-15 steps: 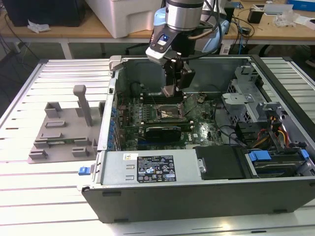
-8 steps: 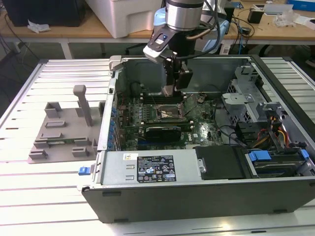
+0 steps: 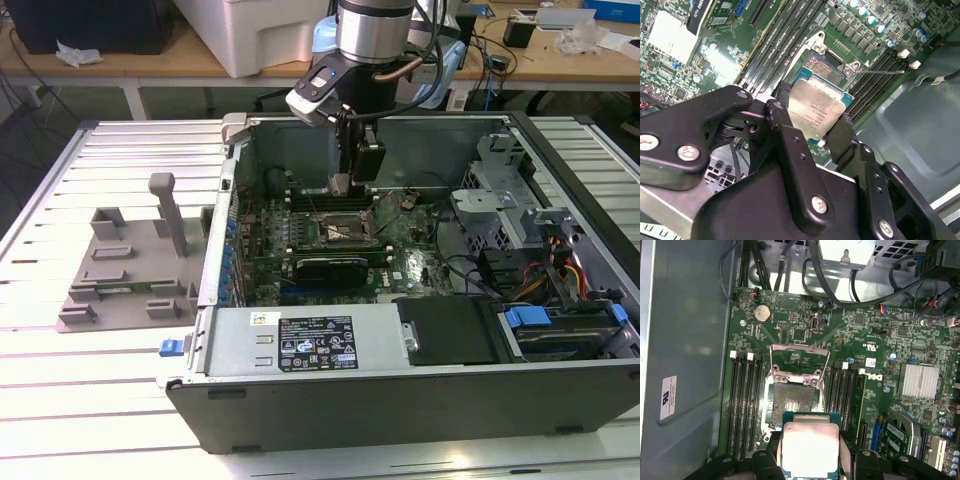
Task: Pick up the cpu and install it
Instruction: 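Place the cpu into insertion slot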
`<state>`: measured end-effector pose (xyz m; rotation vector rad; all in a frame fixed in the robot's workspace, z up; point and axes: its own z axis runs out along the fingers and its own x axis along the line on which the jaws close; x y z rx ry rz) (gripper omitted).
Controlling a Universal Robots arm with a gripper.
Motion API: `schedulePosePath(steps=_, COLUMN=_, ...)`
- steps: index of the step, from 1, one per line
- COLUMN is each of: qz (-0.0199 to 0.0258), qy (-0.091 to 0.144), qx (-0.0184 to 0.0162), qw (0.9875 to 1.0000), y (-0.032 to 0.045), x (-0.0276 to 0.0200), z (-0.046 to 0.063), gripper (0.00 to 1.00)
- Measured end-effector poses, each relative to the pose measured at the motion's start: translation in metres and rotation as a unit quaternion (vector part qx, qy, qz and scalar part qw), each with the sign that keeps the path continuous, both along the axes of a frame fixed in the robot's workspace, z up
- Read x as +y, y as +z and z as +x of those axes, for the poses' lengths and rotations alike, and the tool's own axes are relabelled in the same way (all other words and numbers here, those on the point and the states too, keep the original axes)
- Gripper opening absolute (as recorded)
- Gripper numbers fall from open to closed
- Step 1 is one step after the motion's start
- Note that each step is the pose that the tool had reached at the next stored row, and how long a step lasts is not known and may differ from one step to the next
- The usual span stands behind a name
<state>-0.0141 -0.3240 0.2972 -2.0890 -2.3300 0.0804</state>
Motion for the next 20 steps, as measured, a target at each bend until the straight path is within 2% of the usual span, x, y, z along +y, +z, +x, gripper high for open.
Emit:
schedulePosePath(steps=3, qz=0.0002, qy=0.000, qx=-0.0001, qw=1.0000, y=-0.0009, x=0.0000, z=0.000, gripper=0.55)
schedulePosePath(steps=7, qz=0.0000, qy=0.000, qx=0.0001, qw=1.0000, y=-0.0071, x=0.0005, z=0.000, gripper=0.55)
schedulePosePath(steps=15, qz=-0.0001, qy=-0.008, qx=0.0013, qw=1.0000, y=-0.0255, x=0.0084, z=0.000, gripper=0.55)
schedulePosePath(steps=20, qz=0.0000, qy=-0.014, qx=0.0016, qw=0.9999, y=-0.0329, x=0.0115, z=0.000, gripper=0.55)
